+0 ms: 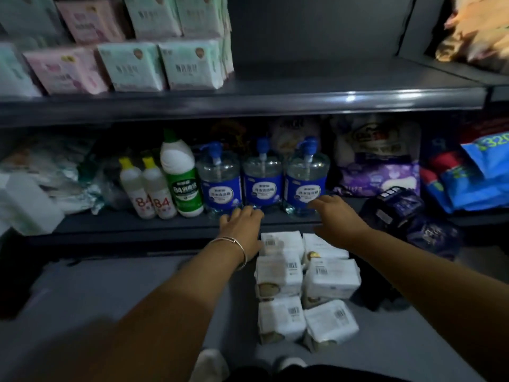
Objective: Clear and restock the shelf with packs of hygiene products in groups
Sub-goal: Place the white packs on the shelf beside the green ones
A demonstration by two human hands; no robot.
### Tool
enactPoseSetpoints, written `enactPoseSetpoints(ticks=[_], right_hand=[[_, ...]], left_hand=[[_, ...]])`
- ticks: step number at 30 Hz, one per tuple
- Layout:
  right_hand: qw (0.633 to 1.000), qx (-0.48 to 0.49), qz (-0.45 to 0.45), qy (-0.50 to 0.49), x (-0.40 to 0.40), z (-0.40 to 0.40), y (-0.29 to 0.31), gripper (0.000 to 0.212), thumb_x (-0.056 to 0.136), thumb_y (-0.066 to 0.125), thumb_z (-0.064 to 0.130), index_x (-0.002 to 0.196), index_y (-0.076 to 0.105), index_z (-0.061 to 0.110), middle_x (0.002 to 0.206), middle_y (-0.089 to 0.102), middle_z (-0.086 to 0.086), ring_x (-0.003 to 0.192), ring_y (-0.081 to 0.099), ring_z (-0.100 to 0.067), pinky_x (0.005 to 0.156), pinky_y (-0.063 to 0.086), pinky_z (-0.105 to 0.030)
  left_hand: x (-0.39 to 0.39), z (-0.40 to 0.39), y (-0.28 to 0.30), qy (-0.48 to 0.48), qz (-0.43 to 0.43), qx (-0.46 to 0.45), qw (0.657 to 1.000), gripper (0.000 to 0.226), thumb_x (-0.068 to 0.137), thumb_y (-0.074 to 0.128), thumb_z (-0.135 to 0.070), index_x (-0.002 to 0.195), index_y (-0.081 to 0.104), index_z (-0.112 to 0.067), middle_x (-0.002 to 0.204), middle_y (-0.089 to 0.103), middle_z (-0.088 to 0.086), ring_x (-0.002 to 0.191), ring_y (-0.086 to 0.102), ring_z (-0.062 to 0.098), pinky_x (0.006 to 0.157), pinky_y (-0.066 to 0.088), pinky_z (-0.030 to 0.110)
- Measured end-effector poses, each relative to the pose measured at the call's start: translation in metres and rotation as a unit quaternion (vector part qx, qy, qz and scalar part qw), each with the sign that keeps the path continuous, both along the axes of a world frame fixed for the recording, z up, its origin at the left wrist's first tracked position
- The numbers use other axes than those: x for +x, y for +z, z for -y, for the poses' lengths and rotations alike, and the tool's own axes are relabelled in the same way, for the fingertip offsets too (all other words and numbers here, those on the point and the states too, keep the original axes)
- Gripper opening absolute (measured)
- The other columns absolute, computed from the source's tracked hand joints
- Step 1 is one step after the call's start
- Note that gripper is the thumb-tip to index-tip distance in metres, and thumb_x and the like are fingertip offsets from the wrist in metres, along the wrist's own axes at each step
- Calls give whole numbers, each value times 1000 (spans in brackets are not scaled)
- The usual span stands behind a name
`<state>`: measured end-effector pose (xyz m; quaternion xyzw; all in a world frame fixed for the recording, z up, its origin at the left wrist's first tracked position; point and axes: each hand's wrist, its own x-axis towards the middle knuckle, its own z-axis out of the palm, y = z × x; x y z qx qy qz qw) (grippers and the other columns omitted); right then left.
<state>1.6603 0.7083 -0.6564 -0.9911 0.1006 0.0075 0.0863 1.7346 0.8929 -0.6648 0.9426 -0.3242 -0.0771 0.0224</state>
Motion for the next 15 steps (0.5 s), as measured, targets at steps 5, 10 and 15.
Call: enactPoseSetpoints(ticks=[5,10,15], right_hand=[[995,-36,-93,12,-13,14,-20,60,86,65,28,139,40,14,136,46,-10,124,43,-29,100,40,-36],[982,-42,-186,4,-11,29,-56,79,80,71,41,144,32,20,146,36,-8,130,37,-30,106,37,-40],[961,-23,-276,-9,-24,49,-106,108,73,75,45,151,1,28,160,-5,-6,145,0,-37,114,14,-56]], left_hand=[[-4,11,-29,-51,-49,38,997,74,81,68,-37,142,29,-20,143,32,3,133,30,24,108,23,40],[-4,30,-60,-75,-107,102,986,91,76,72,-43,146,22,-15,149,25,6,137,25,27,113,22,43],[-19,52,-105,-32,-162,145,976,105,81,70,-35,150,-6,-12,158,-8,10,146,-7,29,119,2,48]])
